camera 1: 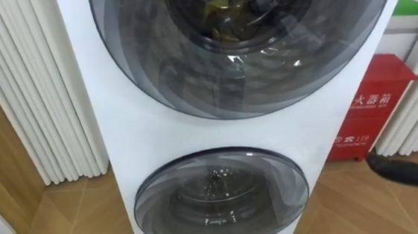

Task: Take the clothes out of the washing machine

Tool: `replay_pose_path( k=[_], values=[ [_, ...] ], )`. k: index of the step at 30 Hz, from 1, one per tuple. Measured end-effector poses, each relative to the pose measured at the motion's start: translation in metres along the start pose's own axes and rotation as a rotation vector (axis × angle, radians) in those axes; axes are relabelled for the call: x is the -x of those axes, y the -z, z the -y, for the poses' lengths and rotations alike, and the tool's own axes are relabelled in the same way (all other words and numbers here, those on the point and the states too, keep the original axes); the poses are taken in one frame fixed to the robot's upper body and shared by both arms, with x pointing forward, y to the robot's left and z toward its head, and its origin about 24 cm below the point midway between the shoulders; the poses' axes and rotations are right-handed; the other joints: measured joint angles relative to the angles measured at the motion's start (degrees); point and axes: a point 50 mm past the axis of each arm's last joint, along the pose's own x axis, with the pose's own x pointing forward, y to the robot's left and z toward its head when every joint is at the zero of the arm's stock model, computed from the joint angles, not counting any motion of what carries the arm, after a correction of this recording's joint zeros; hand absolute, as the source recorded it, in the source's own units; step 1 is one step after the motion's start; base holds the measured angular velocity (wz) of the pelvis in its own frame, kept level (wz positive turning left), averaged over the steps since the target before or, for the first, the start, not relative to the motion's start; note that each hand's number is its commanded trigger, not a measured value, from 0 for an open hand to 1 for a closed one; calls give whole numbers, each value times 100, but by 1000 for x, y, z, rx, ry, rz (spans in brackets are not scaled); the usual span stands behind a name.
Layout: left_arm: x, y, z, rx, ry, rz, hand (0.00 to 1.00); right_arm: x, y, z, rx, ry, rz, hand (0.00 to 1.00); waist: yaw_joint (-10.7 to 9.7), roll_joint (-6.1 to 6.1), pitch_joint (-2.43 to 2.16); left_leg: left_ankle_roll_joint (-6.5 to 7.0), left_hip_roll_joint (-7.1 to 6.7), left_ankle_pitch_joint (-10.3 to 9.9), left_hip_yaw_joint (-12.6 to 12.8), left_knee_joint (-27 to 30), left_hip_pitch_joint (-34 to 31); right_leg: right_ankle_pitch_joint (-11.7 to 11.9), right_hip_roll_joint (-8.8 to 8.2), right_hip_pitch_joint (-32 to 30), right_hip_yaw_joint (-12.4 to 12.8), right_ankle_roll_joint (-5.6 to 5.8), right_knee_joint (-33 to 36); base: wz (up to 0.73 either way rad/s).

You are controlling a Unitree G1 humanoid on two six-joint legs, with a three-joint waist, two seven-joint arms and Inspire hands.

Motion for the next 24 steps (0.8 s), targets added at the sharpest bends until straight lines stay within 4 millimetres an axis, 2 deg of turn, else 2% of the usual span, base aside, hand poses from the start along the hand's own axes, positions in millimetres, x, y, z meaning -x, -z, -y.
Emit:
replay_pose_path(
  k=[5, 10, 13, 15, 21, 24],
  values=[
    [1, 5, 0, -4, -2, -17, 0, -11, -20, 3, -27, 5, 53, 0, 108, 60, -9, 0, 10, 0, -2, -3, -10, 0, -25, -5, -83, 0, 41, 7],
    [2, 11, -1, -14, -3, -33, 0, -17, -36, -3, -97, -4, 82, 0, 143, 52, -9, 1, 11, 1, -5, 8, -40, 2, -23, -20, -94, -8, 58, 6],
    [1, 9, -1, -13, -8, -28, 0, -21, -47, -7, -156, -11, 97, 0, 218, 13, -3, 1, 6, 1, -43, 22, -89, 2, -31, -46, -102, -7, 52, 7],
    [1, 5, -4, -8, -15, -13, 0, -24, -53, -6, -191, -19, 101, 0, 234, -50, -35, 2, 5, 2, -104, 26, -139, 4, -22, -97, -144, -9, 61, 12],
    [1, 4, -9, -28, -24, -4, 0, -30, -80, -17, -293, -121, 145, 0, 273, -122, -8, 2, 8, 2, -218, 33, -179, 8, -19, -79, -251, -14, 29, 8],
    [1, 3, -9, -29, -20, 2, 0, -30, -82, -20, -306, -169, 151, 0, 297, -132, -1, 2, 3, 2, -296, 33, -221, 8, -21, -76, -290, -14, 30, 7]
  ],
)
